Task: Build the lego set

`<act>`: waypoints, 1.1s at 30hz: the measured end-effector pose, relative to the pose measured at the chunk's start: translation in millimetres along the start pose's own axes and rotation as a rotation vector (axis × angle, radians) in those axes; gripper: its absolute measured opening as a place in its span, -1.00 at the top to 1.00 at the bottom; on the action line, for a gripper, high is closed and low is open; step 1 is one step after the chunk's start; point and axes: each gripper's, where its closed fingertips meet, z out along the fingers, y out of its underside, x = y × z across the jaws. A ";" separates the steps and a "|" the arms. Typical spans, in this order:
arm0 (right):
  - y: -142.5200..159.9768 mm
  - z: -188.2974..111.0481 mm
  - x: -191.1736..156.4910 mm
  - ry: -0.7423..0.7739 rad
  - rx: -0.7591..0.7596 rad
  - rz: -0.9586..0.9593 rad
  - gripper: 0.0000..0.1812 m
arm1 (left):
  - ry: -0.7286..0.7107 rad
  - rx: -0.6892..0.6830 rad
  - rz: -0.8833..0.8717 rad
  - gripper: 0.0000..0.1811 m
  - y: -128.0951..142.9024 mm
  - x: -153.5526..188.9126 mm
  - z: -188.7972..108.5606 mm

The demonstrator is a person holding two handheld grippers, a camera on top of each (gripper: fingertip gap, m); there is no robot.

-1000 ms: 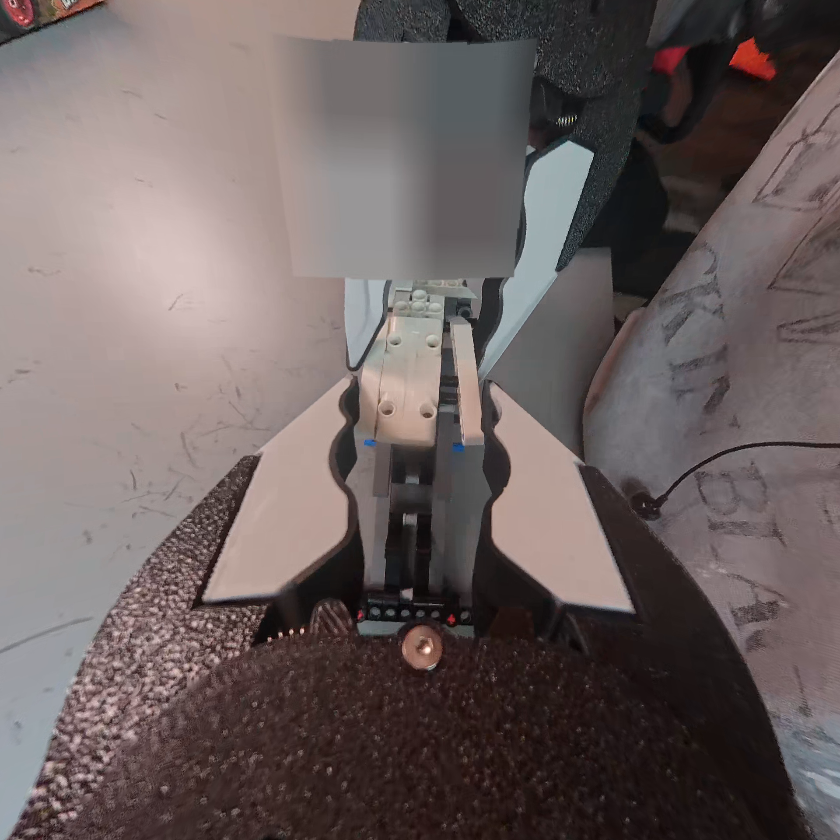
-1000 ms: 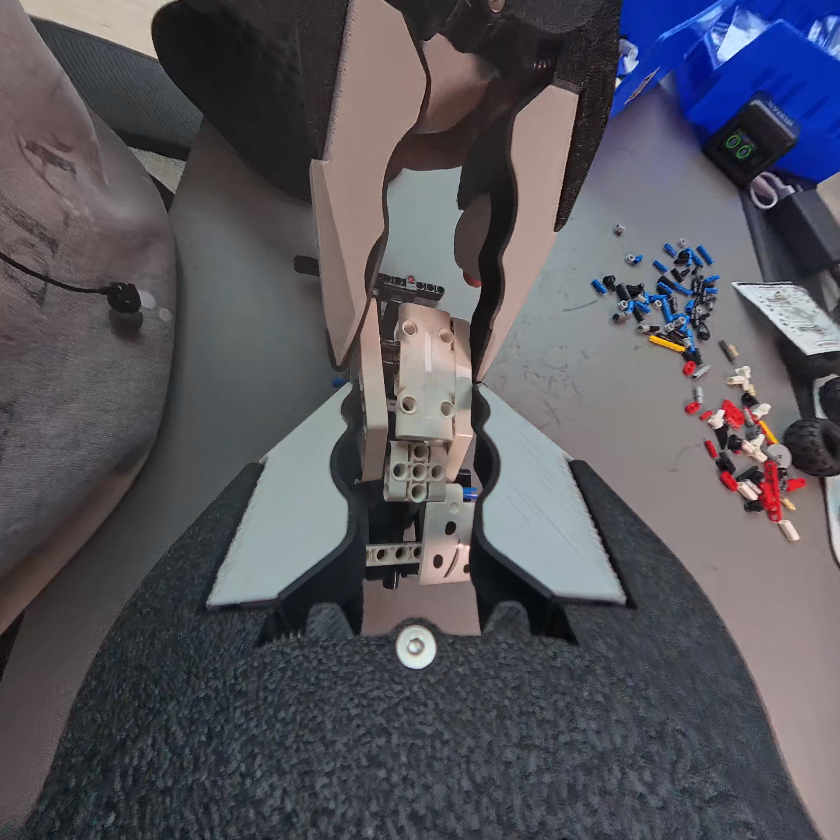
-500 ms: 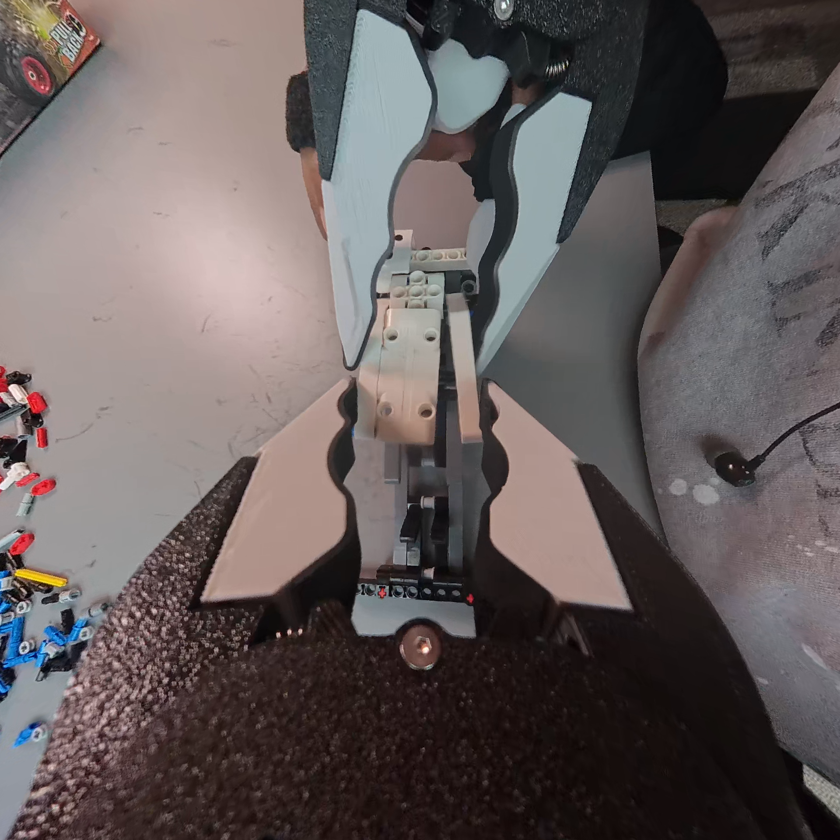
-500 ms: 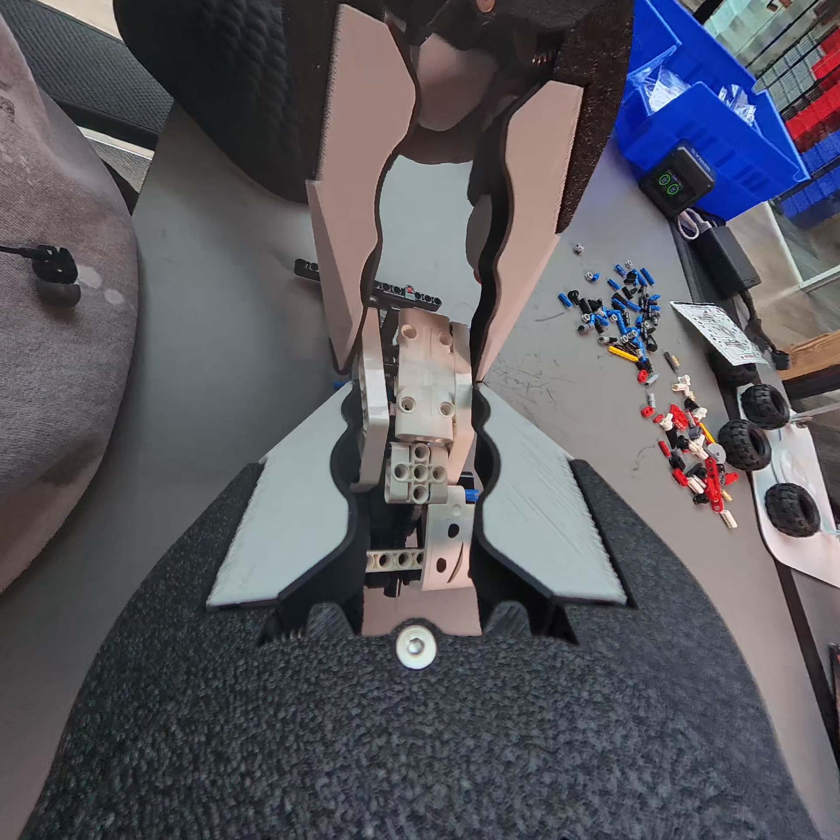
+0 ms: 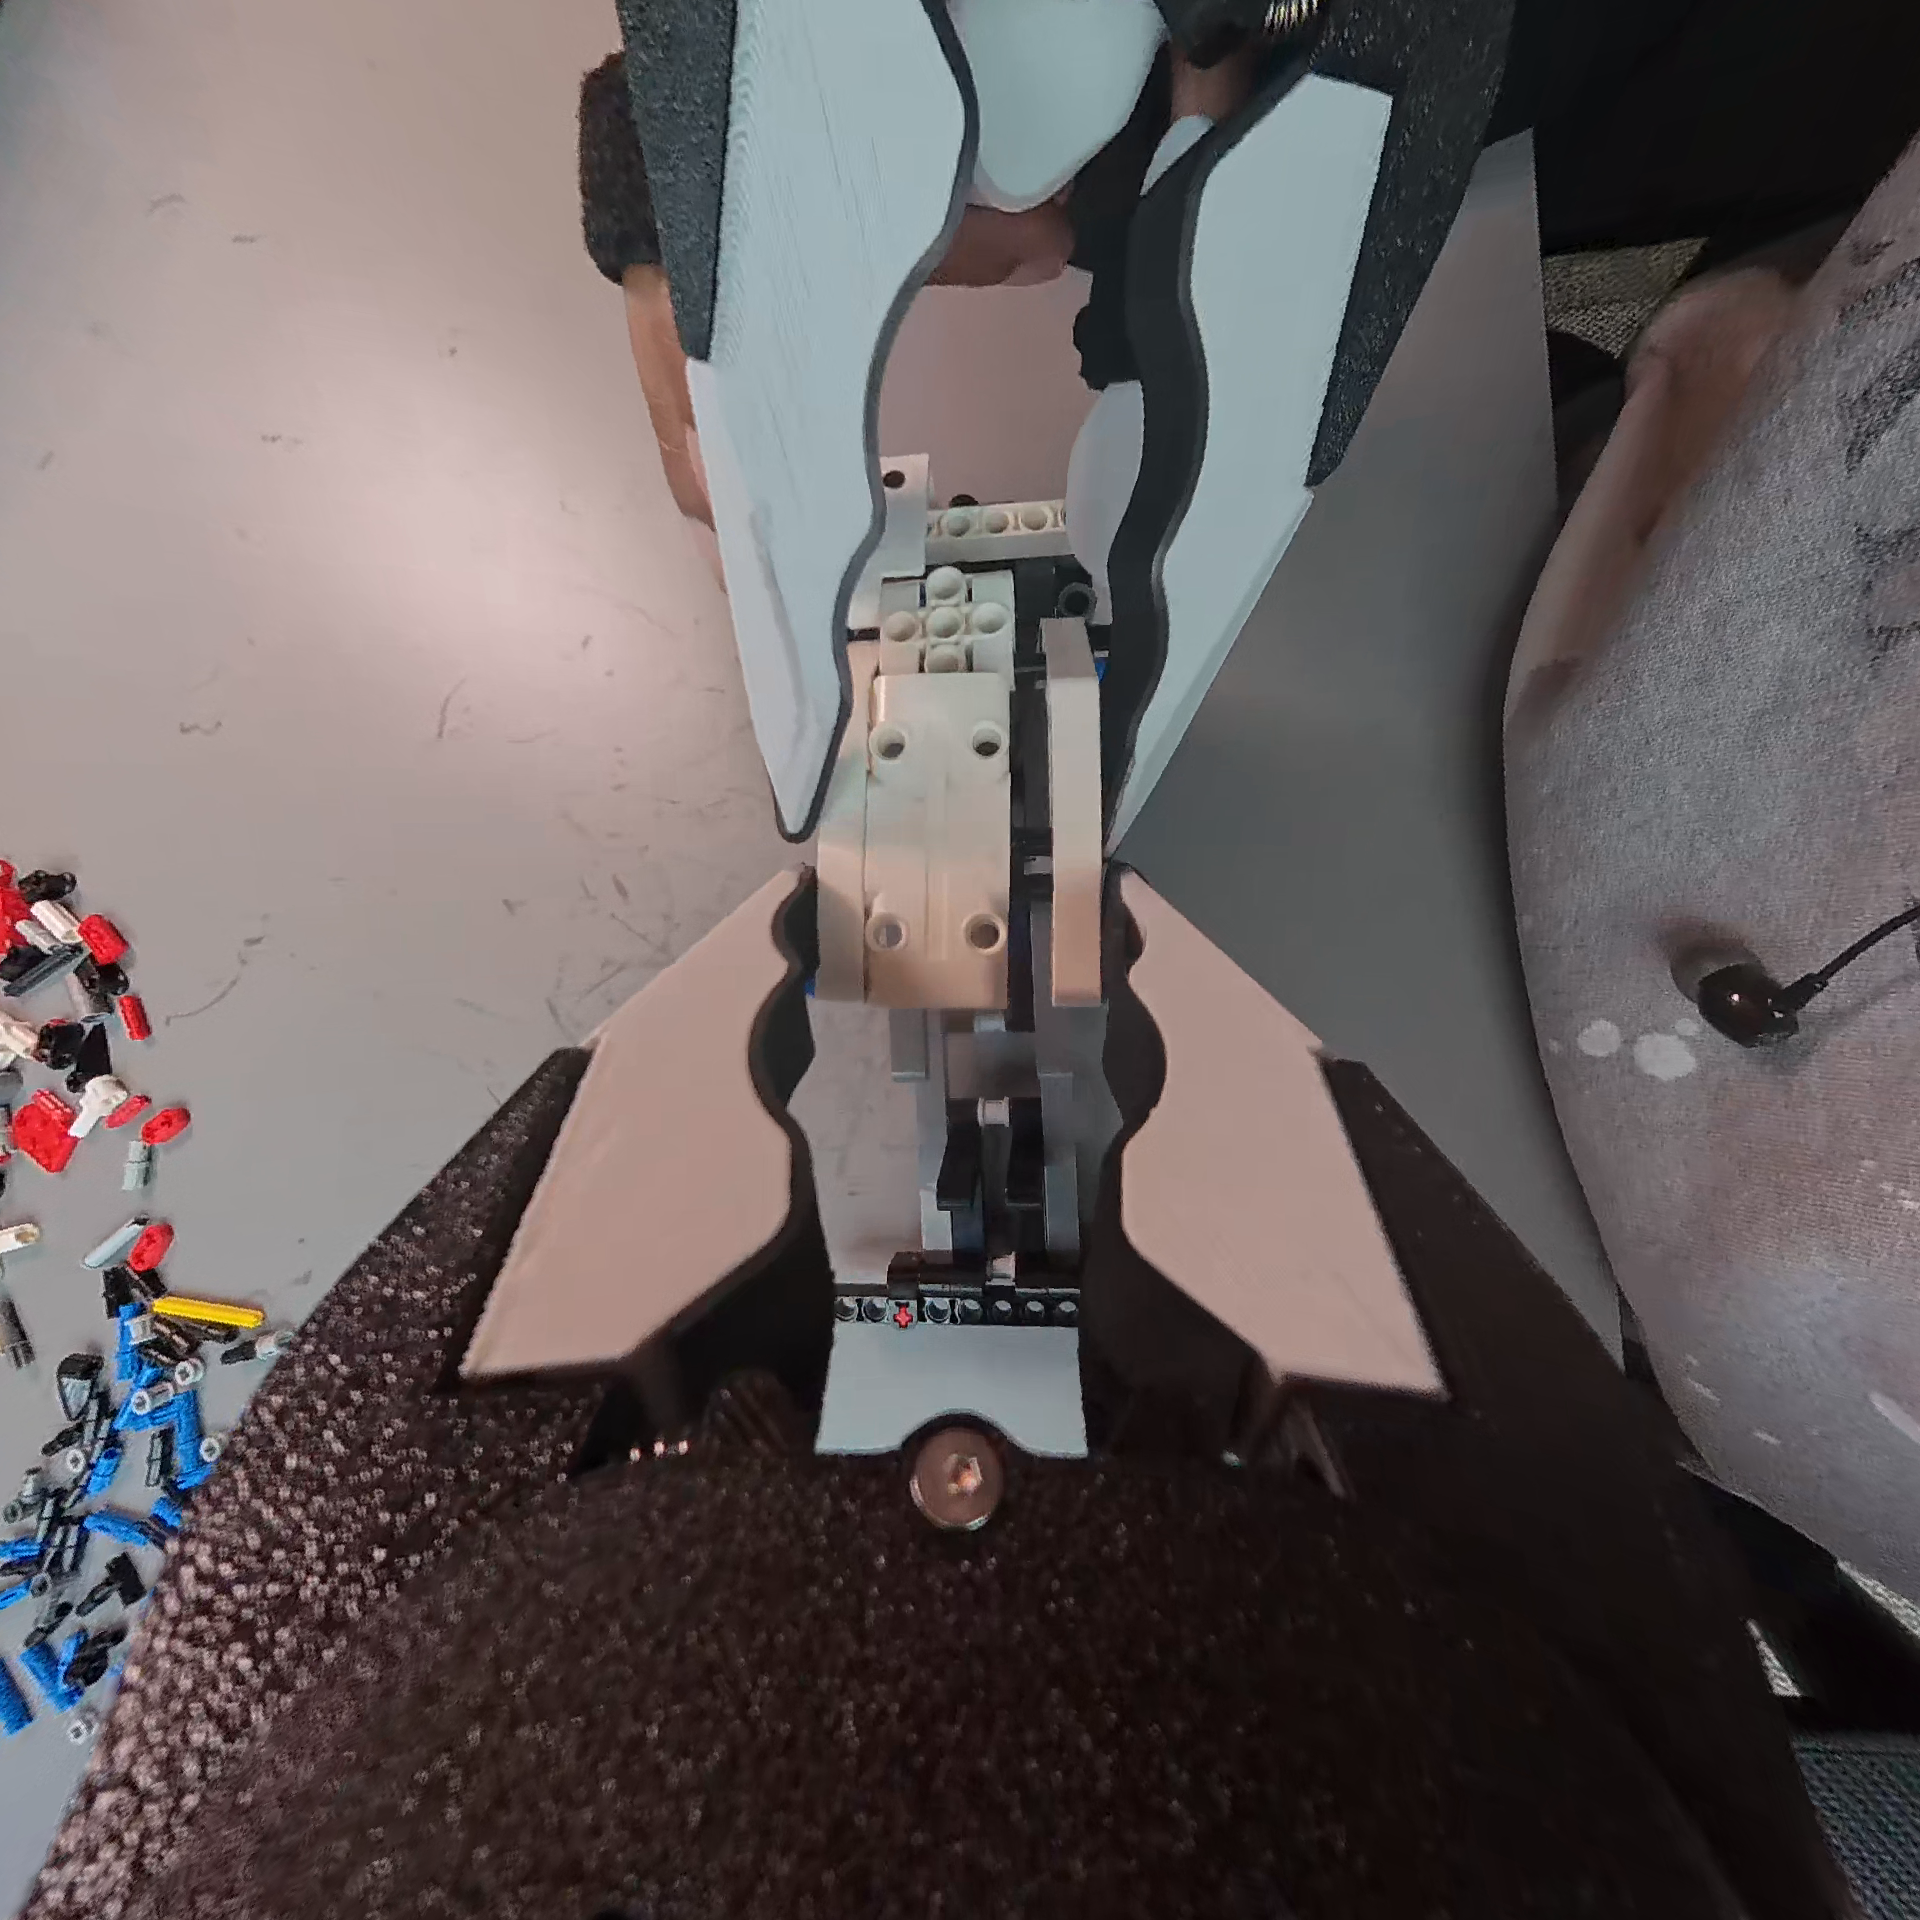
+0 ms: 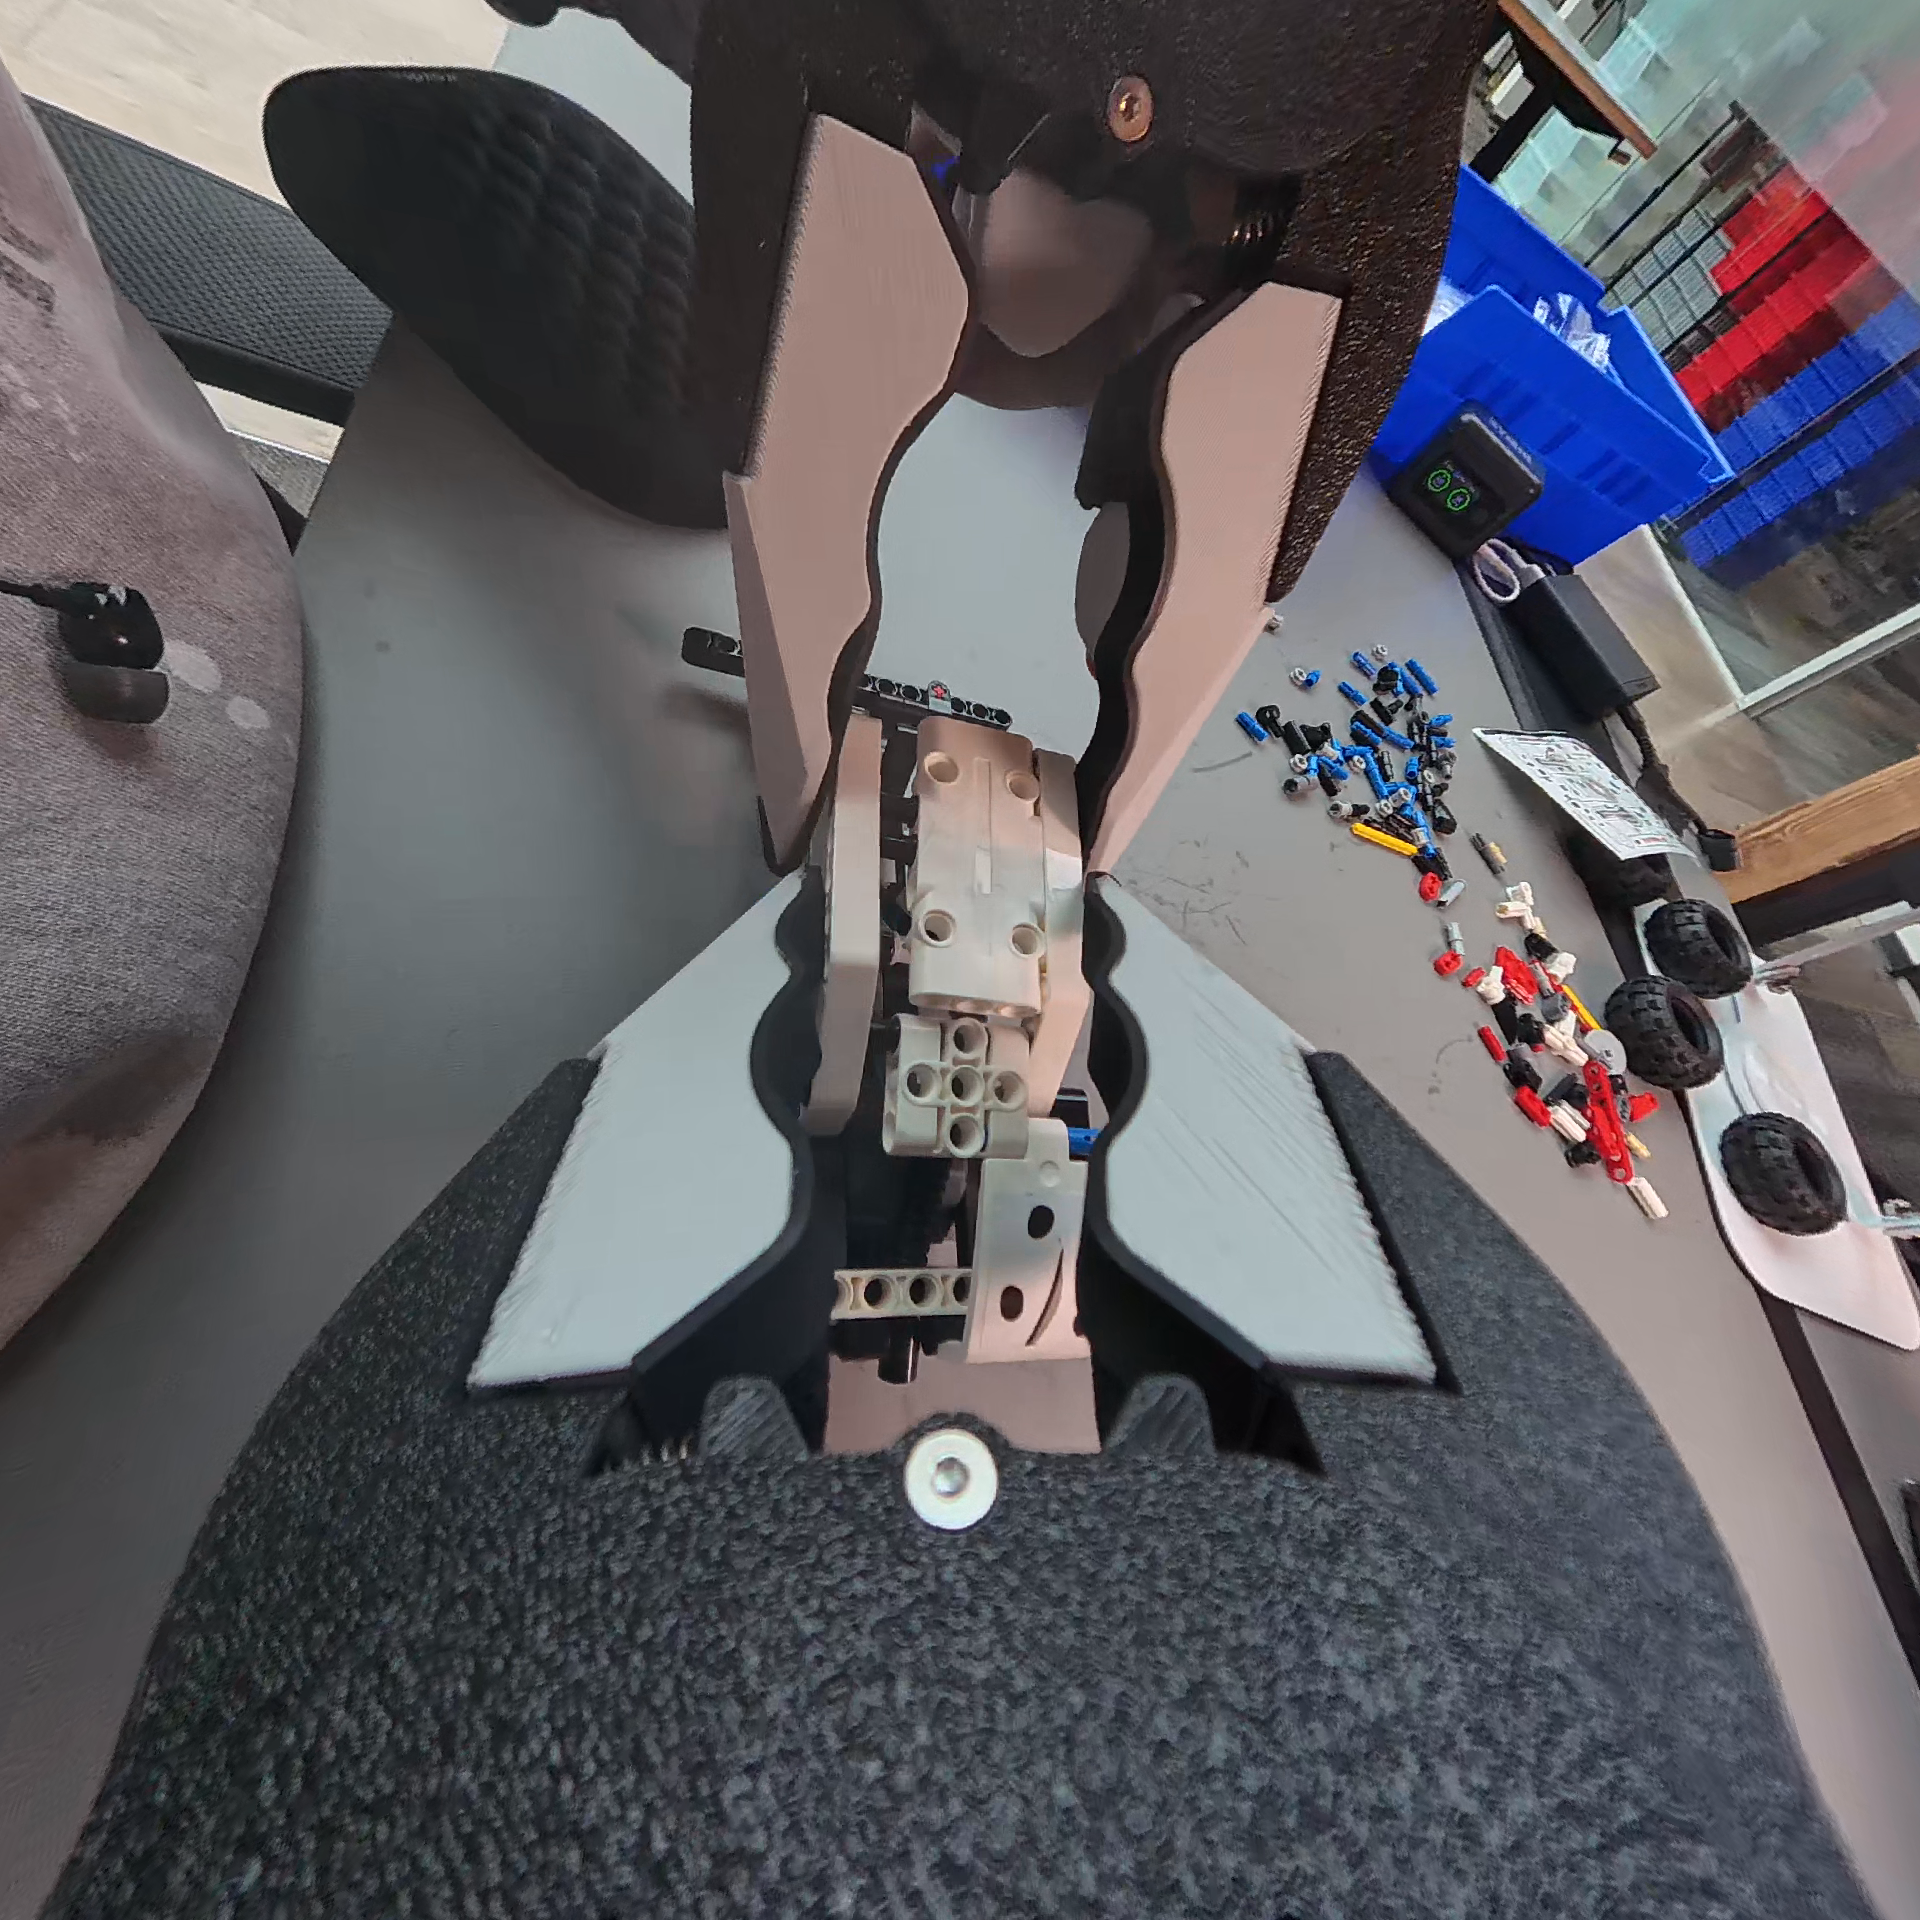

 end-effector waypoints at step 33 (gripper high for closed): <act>-1.4 8.7 1.5 -0.079 0.050 0.158 0.47 | 0.147 -0.205 -0.008 0.41 11.9 1.9 -2.5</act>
